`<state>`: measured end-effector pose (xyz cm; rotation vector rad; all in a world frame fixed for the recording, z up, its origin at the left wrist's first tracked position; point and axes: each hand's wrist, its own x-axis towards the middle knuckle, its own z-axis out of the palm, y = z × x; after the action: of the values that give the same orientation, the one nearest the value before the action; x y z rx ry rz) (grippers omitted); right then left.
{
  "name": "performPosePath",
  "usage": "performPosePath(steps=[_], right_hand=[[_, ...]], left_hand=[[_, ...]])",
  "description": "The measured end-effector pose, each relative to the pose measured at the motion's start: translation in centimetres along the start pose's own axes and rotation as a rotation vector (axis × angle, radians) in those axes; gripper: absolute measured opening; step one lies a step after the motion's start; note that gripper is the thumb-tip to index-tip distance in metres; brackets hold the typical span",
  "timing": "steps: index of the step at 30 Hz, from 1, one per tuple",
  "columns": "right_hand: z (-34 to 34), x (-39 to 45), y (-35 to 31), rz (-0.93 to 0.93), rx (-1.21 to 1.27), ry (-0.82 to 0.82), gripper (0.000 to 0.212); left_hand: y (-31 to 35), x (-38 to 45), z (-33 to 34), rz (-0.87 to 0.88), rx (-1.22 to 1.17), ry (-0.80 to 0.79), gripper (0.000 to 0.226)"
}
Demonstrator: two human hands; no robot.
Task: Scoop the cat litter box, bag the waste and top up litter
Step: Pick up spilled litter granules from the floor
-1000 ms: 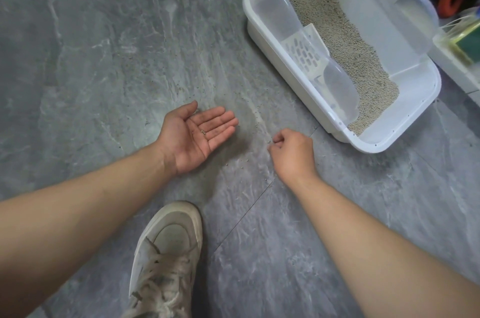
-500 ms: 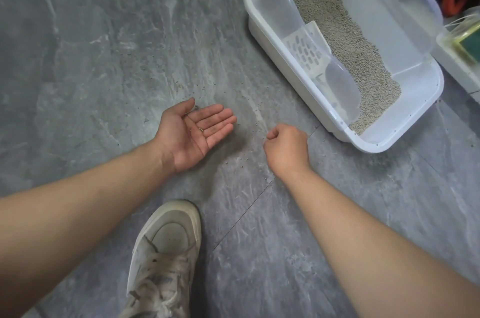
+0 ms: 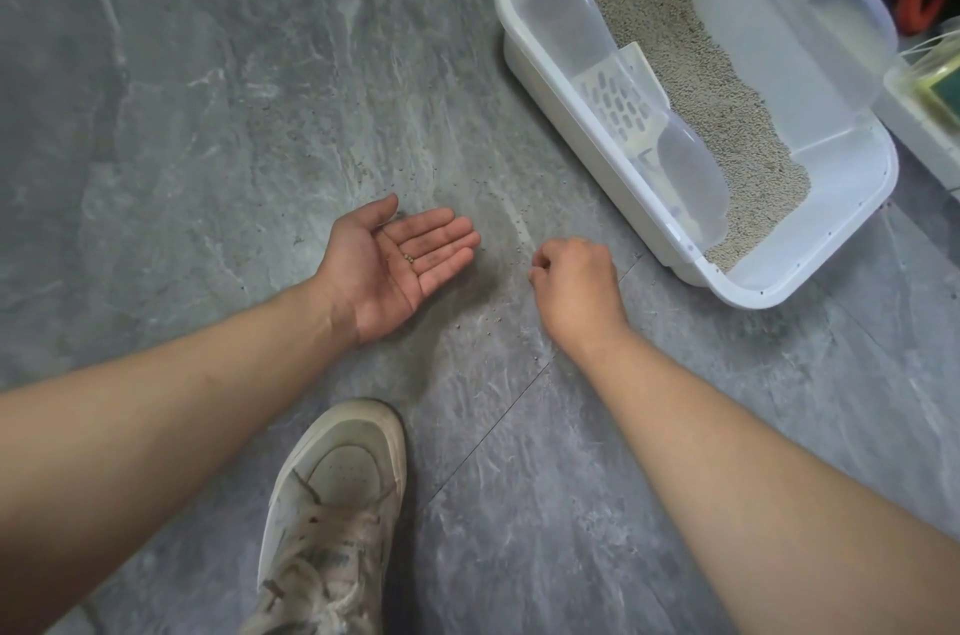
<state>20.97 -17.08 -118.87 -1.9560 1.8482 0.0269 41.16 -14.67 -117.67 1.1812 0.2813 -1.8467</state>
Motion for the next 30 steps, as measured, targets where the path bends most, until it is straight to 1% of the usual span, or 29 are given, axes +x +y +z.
performPosePath(steps=[2, 7, 10, 12, 14, 16, 19, 20, 22, 24, 25, 27, 28, 29, 30], right_hand=[[-0.3, 0.3, -0.1, -0.015, -0.062, -0.028, 0.011], [-0.8, 0.7, -1.2, 0.017, -0.138, -0.088, 0.015], [-1.2, 0.7, -1.8, 0.039, -0.208, -0.164, 0.016], [-1.1, 0.4, -1.9, 0.068, -0.219, -0.198, 0.022], [-1.2, 0.1, -2.1, 0.087, -0.181, -0.202, 0.022], [-1.8, -0.4, -2.7, 0.103, -0.073, -0.146, 0.016], [-2.7, -2.6, -5.5, 0.02, 0.277, -0.024, 0.011], [-2.9, -3.5, -6.9, -0.02, 0.379, -0.019, 0.008], [-2.4, -4.7, -9.0, -0.073, 0.481, -0.055, 0.006], [-1.7, -4.9, -9.7, -0.104, 0.515, -0.078, 0.011], [-1.7, -4.7, -9.4, -0.12, 0.521, -0.05, 0.011], [-2.0, -4.3, -7.8, -0.146, 0.476, 0.088, 0.012], [-2.1, -4.0, -6.4, -0.129, 0.433, 0.152, 0.013], [-2.0, -3.5, -4.7, -0.084, 0.377, 0.18, 0.01], [-2.0, -3.1, -2.9, -0.016, 0.309, 0.172, 0.009]], left_hand=[[0.0, 0.0, 0.0, 0.0, 0.005, 0.002, 0.054], [-0.2, -0.1, 0.1, 0.0, 0.013, -0.004, 0.053], [-0.2, -0.1, 0.2, 0.002, 0.008, -0.005, 0.053], [-0.2, -0.1, 0.3, 0.0, 0.0, -0.011, 0.054], [-0.2, -0.1, 0.3, -0.002, -0.009, -0.017, 0.054], [-0.3, 0.0, 0.3, -0.007, -0.015, -0.021, 0.054], [-0.3, 0.0, 0.2, -0.016, -0.016, -0.034, 0.054], [-0.3, 0.0, 0.2, -0.019, -0.008, -0.037, 0.053], [-0.5, 0.0, 0.4, -0.04, 0.01, -0.046, 0.052], [-0.7, -0.1, 0.7, -0.059, -0.003, -0.053, 0.052], [-0.6, -0.1, 0.8, -0.057, -0.015, -0.054, 0.052], [-0.5, 0.0, 0.8, -0.039, -0.039, -0.062, 0.05], [-0.4, 0.0, 0.7, -0.026, -0.055, -0.062, 0.05], [-0.4, 0.0, 0.6, -0.015, -0.069, -0.06, 0.05], [-0.4, 0.0, 0.6, -0.009, -0.074, -0.056, 0.05]])
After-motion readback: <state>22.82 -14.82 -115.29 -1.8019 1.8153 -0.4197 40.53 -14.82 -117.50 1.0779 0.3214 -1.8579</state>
